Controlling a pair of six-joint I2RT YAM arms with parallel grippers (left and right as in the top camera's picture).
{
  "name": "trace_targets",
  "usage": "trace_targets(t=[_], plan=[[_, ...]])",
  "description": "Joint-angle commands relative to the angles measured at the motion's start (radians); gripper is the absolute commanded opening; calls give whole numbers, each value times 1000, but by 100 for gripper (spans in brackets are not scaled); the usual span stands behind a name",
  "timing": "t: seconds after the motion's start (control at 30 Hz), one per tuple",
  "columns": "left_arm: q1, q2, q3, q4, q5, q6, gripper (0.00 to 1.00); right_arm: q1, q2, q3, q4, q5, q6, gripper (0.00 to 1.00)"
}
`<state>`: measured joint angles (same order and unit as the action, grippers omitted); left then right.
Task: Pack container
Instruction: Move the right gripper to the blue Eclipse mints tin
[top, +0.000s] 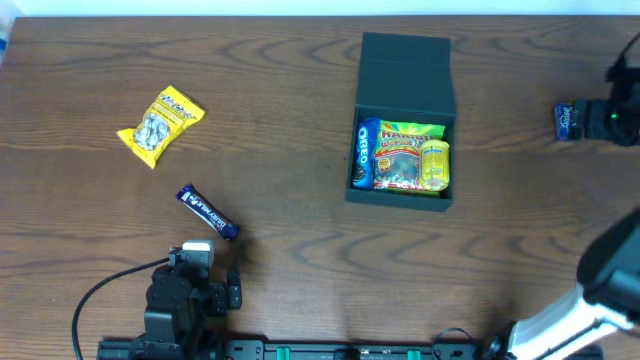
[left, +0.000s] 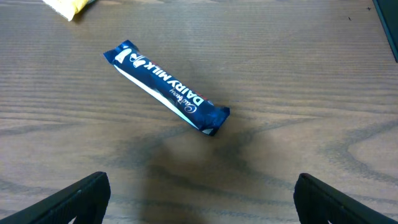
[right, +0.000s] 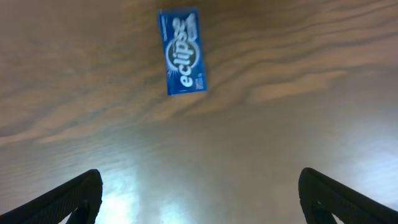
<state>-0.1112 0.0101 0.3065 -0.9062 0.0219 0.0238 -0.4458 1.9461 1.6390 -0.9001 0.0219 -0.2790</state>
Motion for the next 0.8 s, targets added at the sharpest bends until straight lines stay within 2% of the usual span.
trace_targets(t=[0.0, 0.23, 0.77], plan=[[6, -6, -37, -24, -10, 7, 95, 6, 88, 40, 19, -12, -40, 99], [6, -6, -37, -24, -10, 7, 95, 22, 200, 114, 91, -13, -39, 99], [6, -6, -37, -24, -10, 7, 95, 45, 287, 115, 257, -62, 17, 99]])
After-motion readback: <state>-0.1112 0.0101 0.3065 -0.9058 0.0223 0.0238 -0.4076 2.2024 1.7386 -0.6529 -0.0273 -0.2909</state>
